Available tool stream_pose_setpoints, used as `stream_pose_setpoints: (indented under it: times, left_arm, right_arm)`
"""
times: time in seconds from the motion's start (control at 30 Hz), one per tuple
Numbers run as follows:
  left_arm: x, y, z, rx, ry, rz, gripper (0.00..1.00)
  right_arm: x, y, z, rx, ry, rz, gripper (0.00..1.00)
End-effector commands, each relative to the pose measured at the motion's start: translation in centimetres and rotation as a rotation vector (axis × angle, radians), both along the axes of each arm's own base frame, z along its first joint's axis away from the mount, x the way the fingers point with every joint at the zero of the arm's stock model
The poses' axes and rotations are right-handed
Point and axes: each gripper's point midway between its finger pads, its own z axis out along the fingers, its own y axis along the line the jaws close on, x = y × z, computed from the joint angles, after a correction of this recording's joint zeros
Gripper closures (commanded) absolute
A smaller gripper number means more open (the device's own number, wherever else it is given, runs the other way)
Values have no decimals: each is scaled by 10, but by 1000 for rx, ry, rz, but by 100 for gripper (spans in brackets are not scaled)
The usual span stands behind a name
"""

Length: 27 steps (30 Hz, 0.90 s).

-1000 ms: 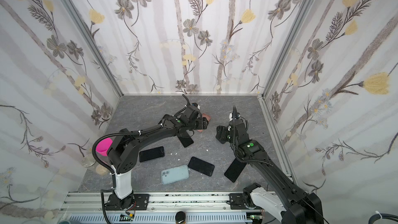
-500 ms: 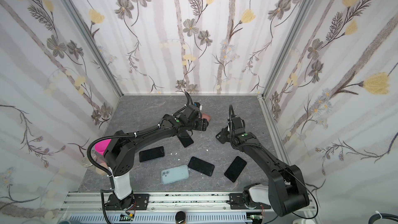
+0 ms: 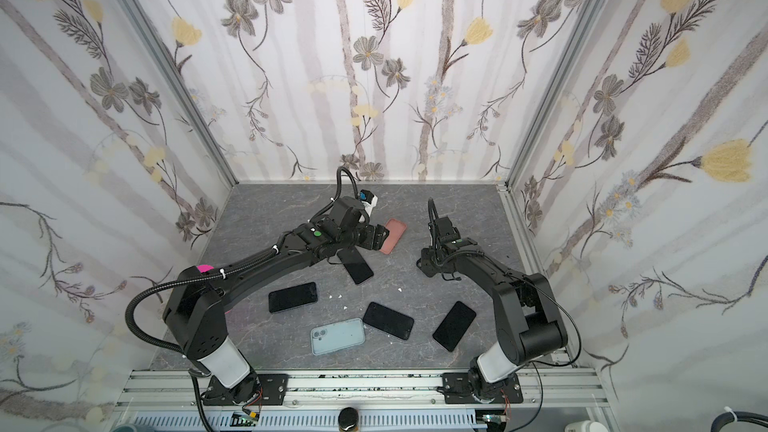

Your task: Put the phone into the phone case

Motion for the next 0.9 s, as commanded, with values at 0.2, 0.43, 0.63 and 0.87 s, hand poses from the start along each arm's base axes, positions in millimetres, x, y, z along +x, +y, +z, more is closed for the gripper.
stream_pose_setpoints:
  times: [0.2, 0.43, 0.63, 0.87]
  left_arm:
    - [-5, 8, 38, -29, -101, -20, 23]
    - [-8, 12, 49, -31, -126, -25, 23]
    - [-10, 13, 52, -32, -138, -27, 23]
    - [-10, 15, 53, -30, -143, -24, 23]
  right_arm:
    - [-7, 9, -21, -38, 90, 62, 51]
    - [-13, 13, -33, -53, 130, 75, 56]
    - [-14, 14, -40, -64, 153, 66, 64]
    - [-11, 21, -38, -39, 145, 46, 75]
